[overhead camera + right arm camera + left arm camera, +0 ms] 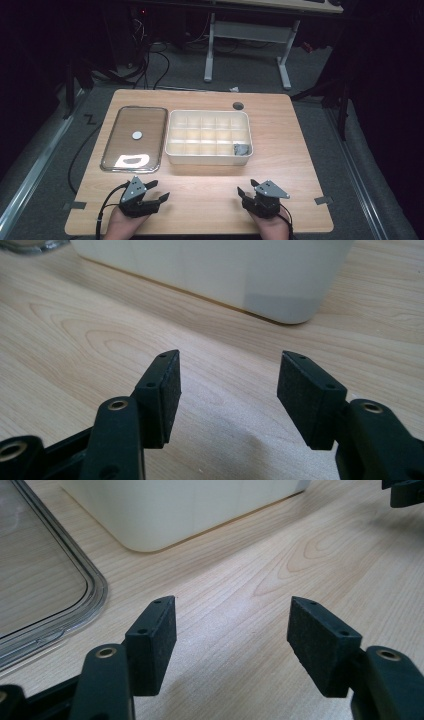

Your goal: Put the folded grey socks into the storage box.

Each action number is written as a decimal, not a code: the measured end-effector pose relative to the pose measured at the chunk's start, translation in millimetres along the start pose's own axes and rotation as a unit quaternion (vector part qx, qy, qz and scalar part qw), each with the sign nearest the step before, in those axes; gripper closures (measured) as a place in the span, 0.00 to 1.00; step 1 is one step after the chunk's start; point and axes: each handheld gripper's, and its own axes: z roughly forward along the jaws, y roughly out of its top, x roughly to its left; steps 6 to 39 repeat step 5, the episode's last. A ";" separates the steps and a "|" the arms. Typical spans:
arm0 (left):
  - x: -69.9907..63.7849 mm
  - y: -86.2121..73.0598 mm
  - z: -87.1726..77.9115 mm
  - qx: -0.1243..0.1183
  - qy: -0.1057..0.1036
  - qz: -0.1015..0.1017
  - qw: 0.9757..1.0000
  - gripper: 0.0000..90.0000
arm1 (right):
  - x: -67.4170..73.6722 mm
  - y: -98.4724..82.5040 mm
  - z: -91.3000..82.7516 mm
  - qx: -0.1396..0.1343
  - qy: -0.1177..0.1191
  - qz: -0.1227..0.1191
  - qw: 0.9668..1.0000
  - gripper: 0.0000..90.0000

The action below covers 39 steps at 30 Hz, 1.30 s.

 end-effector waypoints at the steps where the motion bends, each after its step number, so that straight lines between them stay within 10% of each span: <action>1: 0.1 0.0 0.0 0.000 -0.001 0.000 1.000 0.41 | -0.2 0.0 -0.2 -0.001 0.001 0.004 1.000 0.48; 39: 0.1 0.2 0.3 0.001 -0.003 0.001 1.000 0.41 | -0.6 -1.5 -0.5 0.002 -0.004 0.003 1.000 0.49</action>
